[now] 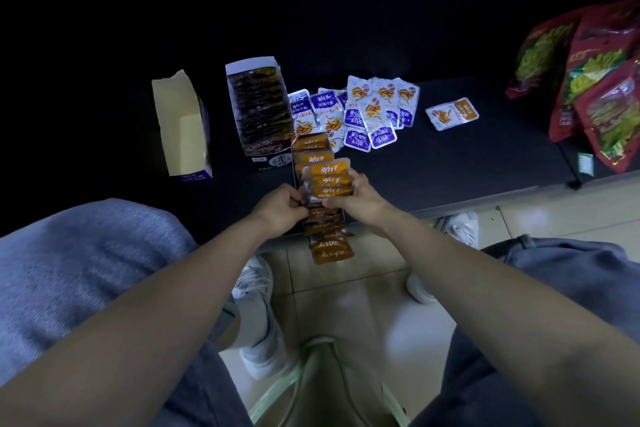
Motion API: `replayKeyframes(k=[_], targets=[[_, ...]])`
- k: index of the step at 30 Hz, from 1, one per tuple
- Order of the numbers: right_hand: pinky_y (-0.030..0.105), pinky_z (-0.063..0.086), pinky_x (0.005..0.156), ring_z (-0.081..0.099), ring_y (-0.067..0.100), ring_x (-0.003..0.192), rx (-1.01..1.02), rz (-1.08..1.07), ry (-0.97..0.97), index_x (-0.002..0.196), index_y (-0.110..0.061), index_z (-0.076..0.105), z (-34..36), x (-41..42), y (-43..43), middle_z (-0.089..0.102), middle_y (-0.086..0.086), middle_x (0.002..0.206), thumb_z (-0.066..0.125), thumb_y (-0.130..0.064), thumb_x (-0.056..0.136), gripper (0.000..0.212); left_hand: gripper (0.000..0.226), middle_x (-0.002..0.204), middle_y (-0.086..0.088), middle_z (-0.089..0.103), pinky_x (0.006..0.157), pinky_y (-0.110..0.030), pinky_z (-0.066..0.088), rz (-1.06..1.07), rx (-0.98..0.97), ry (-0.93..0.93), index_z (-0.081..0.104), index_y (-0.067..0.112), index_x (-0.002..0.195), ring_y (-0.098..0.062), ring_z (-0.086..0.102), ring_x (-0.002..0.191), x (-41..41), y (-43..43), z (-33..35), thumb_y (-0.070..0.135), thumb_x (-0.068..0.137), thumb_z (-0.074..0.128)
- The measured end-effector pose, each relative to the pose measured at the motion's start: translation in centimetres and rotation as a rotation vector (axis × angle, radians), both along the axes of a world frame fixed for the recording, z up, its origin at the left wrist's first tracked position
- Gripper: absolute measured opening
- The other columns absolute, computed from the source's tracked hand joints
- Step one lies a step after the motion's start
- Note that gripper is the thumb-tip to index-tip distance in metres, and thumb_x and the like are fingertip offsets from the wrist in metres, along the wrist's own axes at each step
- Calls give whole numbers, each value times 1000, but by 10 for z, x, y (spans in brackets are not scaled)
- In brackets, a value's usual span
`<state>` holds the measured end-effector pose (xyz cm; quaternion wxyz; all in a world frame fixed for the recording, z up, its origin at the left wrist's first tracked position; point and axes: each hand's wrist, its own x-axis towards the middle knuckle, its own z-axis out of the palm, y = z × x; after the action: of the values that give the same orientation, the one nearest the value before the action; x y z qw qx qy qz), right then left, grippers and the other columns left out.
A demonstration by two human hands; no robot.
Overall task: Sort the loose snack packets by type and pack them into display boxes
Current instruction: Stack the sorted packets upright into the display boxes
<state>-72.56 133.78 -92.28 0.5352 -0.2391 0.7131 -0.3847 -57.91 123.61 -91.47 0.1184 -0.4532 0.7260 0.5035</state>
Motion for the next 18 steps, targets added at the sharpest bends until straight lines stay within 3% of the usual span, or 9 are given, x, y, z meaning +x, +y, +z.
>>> replayKeyframes(k=[4,7,10,14,18], targets=[[40,46,101,53,18,118,-75,21,0,116,-40,50,9,-3,7,49,6,131,77,-39,69,54,21,104,-12,60,91,-45,51,69,58,30,50,15,104,-27,60,98,1,1,1,22,89,64],[32,54,91,60,15,111,-192,-60,-102,114,-24,57,14,-5,16,60,4,119,67,-32,88,30,29,103,-8,62,93,-48,51,82,93,43,53,13,107,-27,62,101,-1,4,5,30,88,66],[28,57,82,62,18,106,-229,-129,-86,108,-14,61,12,-3,20,64,5,107,62,-25,92,19,35,105,-6,63,95,-45,51,91,135,64,55,15,103,-24,62,102,-3,7,18,42,85,67],[38,56,89,62,24,107,-185,-123,-56,99,-19,64,7,0,17,64,2,99,66,-24,90,11,27,92,7,58,95,-35,51,134,227,153,53,25,85,-13,59,95,-3,14,35,51,87,59],[38,53,94,61,20,108,-163,-101,-95,105,-21,62,10,-2,20,62,-1,101,67,-24,89,17,39,111,-3,57,97,-41,51,176,184,141,49,17,100,-18,59,106,-3,13,23,50,85,63]])
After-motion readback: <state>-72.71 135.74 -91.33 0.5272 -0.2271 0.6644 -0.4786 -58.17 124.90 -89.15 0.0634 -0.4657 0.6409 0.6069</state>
